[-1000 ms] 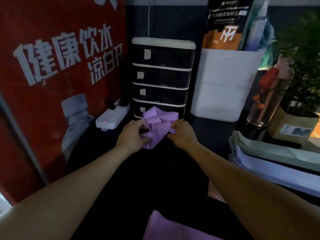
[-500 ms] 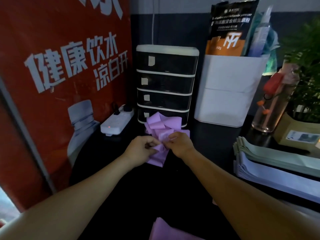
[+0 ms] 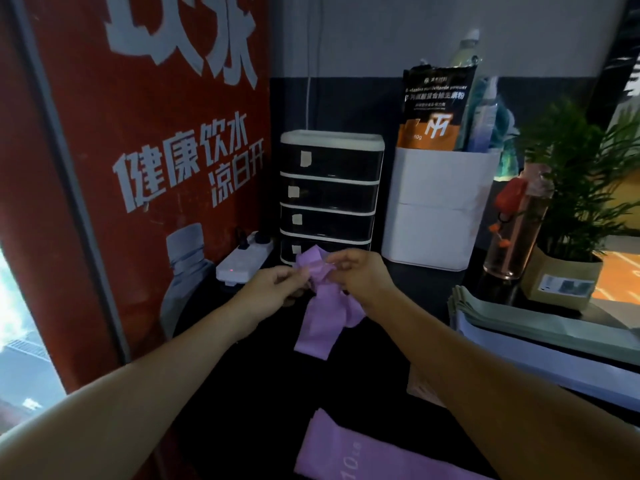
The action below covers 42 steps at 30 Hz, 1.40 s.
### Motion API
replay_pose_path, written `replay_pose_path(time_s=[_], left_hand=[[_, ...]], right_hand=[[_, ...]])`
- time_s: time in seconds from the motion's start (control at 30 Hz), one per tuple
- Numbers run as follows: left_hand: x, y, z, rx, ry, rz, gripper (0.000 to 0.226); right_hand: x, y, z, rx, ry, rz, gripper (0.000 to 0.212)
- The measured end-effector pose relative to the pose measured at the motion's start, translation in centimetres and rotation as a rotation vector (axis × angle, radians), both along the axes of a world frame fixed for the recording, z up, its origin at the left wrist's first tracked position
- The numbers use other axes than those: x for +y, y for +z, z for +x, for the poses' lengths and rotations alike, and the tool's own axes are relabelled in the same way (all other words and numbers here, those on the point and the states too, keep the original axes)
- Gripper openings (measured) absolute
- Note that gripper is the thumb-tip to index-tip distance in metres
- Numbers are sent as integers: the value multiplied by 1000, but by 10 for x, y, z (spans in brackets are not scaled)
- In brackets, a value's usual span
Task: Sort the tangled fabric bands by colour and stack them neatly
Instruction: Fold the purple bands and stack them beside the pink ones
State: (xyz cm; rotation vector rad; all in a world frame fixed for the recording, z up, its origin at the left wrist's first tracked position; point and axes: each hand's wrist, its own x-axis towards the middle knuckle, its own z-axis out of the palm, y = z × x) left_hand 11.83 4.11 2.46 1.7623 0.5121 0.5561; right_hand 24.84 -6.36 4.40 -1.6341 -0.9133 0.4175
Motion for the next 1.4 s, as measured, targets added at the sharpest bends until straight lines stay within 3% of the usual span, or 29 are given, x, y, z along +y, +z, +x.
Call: replay_pose_path(time_s=[0.07, 0.33, 0.53, 0.7, 0.93, 1.2, 1.3, 1.4], left_hand=[[-7, 14, 1, -28, 2, -66, 32], [-38, 66, -8, -115, -73, -79, 23], [-53, 93, -18, -120, -7, 61, 20], [-76, 124, -21, -192, -40, 138, 18], [-101, 154, -30, -215, -9, 208, 35], [-129, 181, -34, -328, -35, 163, 22], [-140, 188, -35, -362, -80, 163, 4], [-146, 193, -38, -417, -95, 155, 8]], right_hand=[[-8, 14, -10, -62, 44, 36, 25], [-38, 67, -30, -222, 25, 117, 26], [-56, 104, -34, -244, -109, 200, 4], [-69, 136, -44, -311, -143, 217, 8], [-97, 168, -52, -343, -153, 281, 27], [-123, 185, -60, -281, -180, 345, 31], [-133, 190, -63, -308, -182, 334, 31], [-144, 191, -65, -339, -188, 319, 33]])
